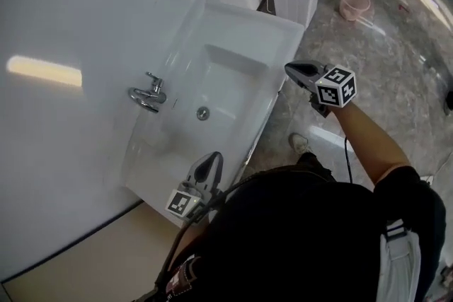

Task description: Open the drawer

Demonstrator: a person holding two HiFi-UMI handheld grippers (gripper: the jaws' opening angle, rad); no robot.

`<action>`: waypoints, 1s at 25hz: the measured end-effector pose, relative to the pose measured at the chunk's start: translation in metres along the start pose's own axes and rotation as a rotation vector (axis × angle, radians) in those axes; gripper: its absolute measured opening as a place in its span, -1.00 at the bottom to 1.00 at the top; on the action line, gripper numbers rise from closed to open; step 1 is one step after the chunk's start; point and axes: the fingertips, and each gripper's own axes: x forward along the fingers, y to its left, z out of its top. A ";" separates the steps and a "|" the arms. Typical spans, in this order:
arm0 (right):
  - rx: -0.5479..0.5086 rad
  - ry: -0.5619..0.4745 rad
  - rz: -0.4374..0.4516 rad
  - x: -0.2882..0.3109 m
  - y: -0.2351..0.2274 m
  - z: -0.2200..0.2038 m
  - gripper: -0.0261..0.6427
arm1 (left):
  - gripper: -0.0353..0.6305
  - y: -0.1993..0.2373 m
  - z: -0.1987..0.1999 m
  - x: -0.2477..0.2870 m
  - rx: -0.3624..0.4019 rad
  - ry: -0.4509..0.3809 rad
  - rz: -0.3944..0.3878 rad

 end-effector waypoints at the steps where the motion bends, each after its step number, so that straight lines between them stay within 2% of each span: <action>1: 0.014 0.002 -0.019 -0.009 -0.014 -0.010 -0.91 | -0.89 -0.006 -0.011 0.017 -0.009 0.032 -0.024; 5: 0.100 0.014 -0.103 -0.038 -0.066 -0.056 -0.91 | -0.89 -0.026 -0.055 0.076 -0.040 0.153 -0.120; 11: 0.206 0.013 -0.162 -0.053 -0.127 -0.114 -0.91 | -0.89 -0.054 -0.107 0.154 -0.043 0.258 -0.254; 15: 0.244 0.018 -0.180 -0.046 -0.161 -0.155 -0.91 | -0.89 -0.057 -0.139 0.197 -0.070 0.295 -0.279; 19: 0.295 0.055 -0.172 -0.027 -0.184 -0.206 -0.90 | -0.89 -0.051 -0.179 0.223 -0.090 0.355 -0.264; 25: 0.353 0.082 -0.156 0.018 -0.221 -0.283 -0.89 | -0.89 -0.030 -0.257 0.265 -0.113 0.436 -0.268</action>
